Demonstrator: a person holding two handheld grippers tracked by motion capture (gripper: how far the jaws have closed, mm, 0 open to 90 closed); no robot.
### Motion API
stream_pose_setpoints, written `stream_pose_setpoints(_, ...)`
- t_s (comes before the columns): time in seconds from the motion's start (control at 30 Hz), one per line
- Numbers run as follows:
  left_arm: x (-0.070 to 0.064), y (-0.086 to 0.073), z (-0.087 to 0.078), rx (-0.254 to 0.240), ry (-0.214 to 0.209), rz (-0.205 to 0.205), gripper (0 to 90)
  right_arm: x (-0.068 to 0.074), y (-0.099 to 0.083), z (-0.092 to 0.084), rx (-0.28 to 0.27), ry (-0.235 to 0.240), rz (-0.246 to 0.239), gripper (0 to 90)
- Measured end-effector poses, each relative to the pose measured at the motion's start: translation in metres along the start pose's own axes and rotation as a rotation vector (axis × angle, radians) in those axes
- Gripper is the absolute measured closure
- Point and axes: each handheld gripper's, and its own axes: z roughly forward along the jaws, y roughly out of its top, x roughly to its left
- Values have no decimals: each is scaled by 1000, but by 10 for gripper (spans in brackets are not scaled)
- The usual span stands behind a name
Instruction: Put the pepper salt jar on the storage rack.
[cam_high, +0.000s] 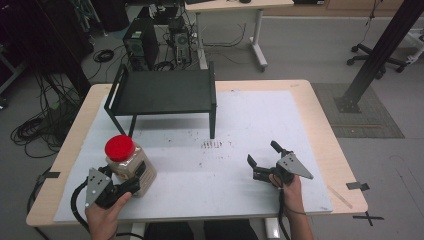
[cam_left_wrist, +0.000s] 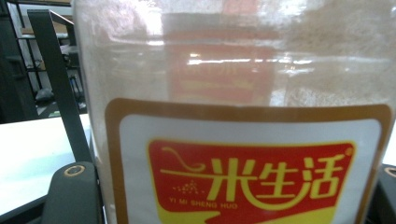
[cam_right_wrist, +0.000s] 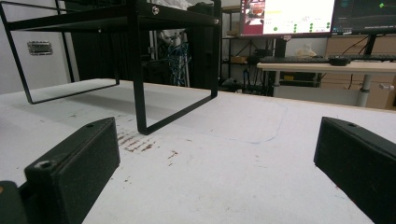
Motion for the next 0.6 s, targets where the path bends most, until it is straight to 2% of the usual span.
stream_pose_setpoints(0.4, 1, 3, -2, 1, -1, -1, 257, 0, 0, 0, 1, 0, 1, 0)
stream_pose_setpoints(0.6, 1, 12, -4, -4, -5, 4, 255, 0, 0, 0, 0, 0, 0, 0)
